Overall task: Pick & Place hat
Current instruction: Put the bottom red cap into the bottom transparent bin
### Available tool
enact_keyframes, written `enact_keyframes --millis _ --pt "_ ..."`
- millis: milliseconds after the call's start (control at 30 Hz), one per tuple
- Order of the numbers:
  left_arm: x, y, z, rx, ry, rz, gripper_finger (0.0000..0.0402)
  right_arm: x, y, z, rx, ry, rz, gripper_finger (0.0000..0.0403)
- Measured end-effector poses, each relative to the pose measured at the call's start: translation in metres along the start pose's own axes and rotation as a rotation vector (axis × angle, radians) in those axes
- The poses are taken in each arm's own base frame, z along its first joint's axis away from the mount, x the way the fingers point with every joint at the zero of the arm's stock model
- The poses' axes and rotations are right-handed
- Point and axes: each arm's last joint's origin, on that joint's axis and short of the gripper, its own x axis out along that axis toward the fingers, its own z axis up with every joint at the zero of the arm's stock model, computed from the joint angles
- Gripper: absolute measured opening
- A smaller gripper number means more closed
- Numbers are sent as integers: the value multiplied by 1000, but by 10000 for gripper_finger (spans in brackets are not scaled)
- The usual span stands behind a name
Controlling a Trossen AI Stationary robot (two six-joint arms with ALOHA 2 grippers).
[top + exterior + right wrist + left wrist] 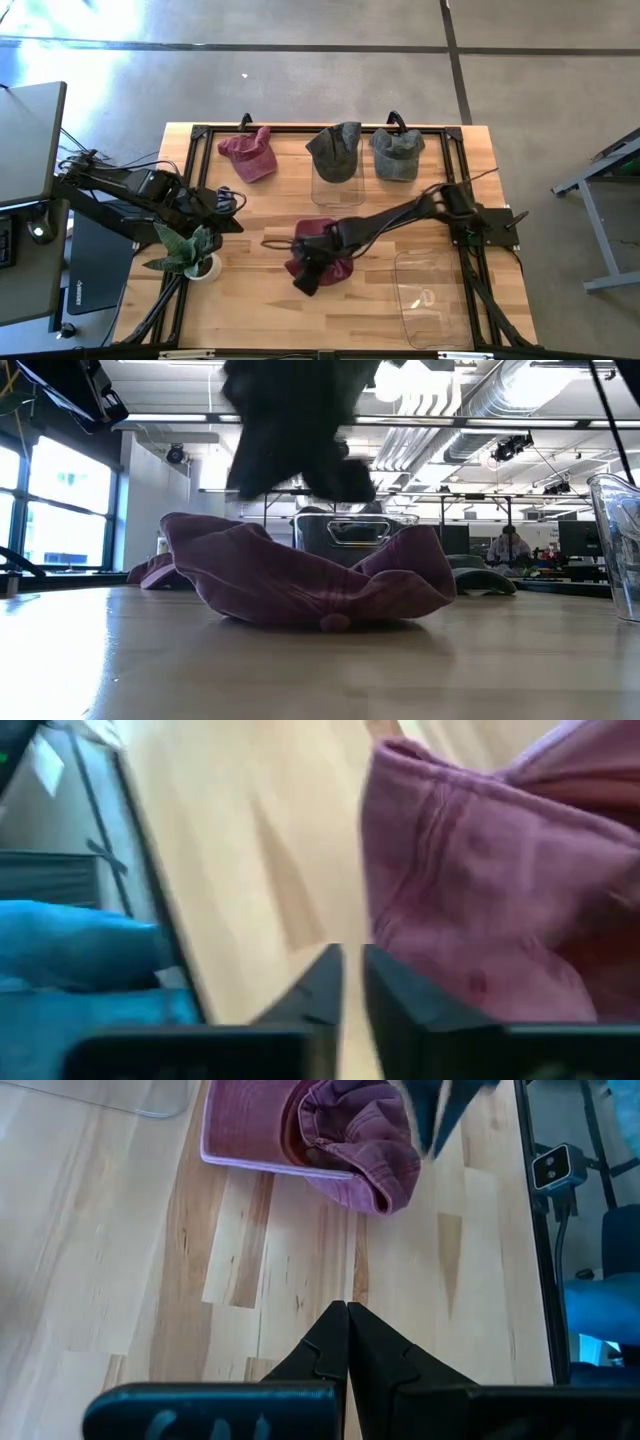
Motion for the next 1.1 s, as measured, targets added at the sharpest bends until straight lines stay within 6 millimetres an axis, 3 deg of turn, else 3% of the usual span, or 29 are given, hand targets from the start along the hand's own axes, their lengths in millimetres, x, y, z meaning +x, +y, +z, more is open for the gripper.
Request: enact_keyframes --millis 100,200,267,433,533,633,767,933,1033,1100 --pt "0 0 0 0 0 -1 0 27 -17 3 45 -46 -77 17" --pt "0 0 0 0 7 -14 0 38 -33 4 162 -86 -198 27" --pt "0 -1 0 -1 14 -31 0 34 -33 9 162 -106 -188 23" --pt "0 -1 -1 -2 20 -42 0 -5 -15 21 95 -83 -44 3" --pt "0 -1 -1 -7 19 -41 0 -16 -15 19 133 -66 -70 5" --pt "0 -1 -1 -7 19 -40 0 -14 -22 13 172 -22 -130 3" --pt "0 -1 0 -8 16 -36 0 8 -40 -3 257 6 -252 4" --pt "0 -2 2 -11 -9 -48 0 23 -48 -1 228 -30 -150 2" --pt "0 -5 7 -15 -53 -86 0 14 -48 2 200 -47 -178 2" --pt "-1 -7 10 -28 -78 -117 0 -4 -37 8 191 -85 -165 2"
